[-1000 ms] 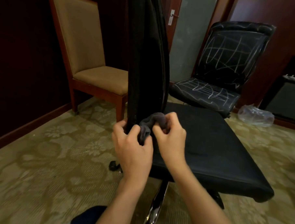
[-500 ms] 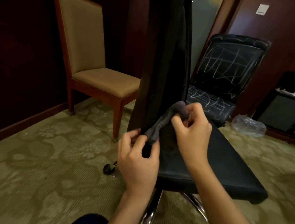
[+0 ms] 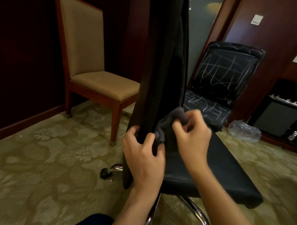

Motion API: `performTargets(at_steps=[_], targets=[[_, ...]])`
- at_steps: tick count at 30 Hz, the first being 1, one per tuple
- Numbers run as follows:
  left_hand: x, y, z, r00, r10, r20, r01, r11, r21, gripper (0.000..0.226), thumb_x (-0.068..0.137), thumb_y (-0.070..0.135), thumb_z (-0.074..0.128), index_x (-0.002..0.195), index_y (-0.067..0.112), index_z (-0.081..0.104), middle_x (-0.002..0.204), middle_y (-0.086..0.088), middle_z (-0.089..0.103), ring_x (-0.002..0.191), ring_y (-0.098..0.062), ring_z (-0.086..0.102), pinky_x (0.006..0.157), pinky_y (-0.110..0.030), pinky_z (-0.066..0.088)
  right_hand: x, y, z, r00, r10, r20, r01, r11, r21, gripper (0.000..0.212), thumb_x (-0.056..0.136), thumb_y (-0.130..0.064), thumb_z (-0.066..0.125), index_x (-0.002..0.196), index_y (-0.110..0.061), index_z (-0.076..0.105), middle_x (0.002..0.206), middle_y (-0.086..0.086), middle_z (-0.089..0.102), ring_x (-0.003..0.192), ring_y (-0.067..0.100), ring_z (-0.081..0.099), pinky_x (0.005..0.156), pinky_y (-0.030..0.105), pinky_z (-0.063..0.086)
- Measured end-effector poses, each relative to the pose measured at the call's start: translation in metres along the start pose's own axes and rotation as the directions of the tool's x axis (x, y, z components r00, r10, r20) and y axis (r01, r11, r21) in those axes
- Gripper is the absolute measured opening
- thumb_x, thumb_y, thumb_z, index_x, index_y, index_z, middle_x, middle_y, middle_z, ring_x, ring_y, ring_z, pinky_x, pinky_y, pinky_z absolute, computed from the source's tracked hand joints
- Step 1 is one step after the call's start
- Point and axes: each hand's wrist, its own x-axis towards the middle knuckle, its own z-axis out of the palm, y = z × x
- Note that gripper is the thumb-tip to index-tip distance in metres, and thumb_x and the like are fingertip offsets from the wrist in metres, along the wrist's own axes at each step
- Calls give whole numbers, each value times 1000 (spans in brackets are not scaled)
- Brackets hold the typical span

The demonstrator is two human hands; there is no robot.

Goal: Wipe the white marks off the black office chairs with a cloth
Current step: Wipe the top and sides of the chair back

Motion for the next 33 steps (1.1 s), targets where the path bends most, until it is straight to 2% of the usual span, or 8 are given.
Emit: performTargets(at_steps=[3,6,13,16,19,25,30,33], targets=[[24,23,4,993,-82,-84,77,995,-62,21,78,30,78,91,15,72,115,-12,48,105,-26,45,77,-47,52,47,-24,-14,989,-145,5,144,977,-157,17,82,-17,69,83,-19,52,60,-8,48,59,12,52,57,34,41],[36,40,5,987,-105,-121,97,993,-72,20,79,32,79,92,19,72,117,-11,47,106,-24,42,78,-46,50,68,-34,-15,983,-185,-15,181,971,-157,16,83,-15,68,84,-16,51,60,-7,49,59,13,52,58,33,41],[8,17,2,999,26,38,-26,1000,7,24,64,24,85,78,15,68,135,-17,48,120,-34,49,93,-46,47,4,6,7,998,-34,45,36,999,-26,27,86,-6,69,79,-21,48,60,-3,48,55,12,49,51,18,37],[15,18,-1,999,34,-30,-36,998,-56,19,71,24,84,77,14,69,125,-15,52,110,-28,50,87,-41,47,4,5,5,998,-30,50,33,998,-52,25,85,-7,69,79,-20,49,59,-4,47,54,14,48,51,26,41],[41,31,-3,992,23,-123,-37,993,-112,16,80,27,80,84,14,72,115,-12,51,104,-25,48,84,-35,43,39,-15,-4,991,-136,-1,135,985,-112,22,81,-9,69,79,-18,49,60,-6,47,55,10,49,54,35,42],[107,66,-7,974,25,-223,-57,989,-136,19,85,29,75,95,12,74,121,-16,50,111,-33,49,89,-44,47,125,-86,-12,950,-311,2,305,932,-198,13,82,-18,63,87,-19,51,63,-7,51,66,23,57,62,40,48],[92,58,-4,980,110,-164,-127,987,-94,16,79,22,73,87,9,72,132,-18,48,116,-34,47,93,-41,48,110,-64,-4,944,-324,53,328,922,-207,18,83,-18,64,89,-18,47,68,-7,49,67,21,55,62,44,50],[85,51,-8,984,132,-120,-147,981,-125,15,71,18,79,77,9,69,133,-16,50,117,-32,48,91,-30,45,82,-43,-4,970,-233,74,241,962,-128,20,84,-15,66,85,-20,47,64,-7,47,61,15,51,61,46,49]])
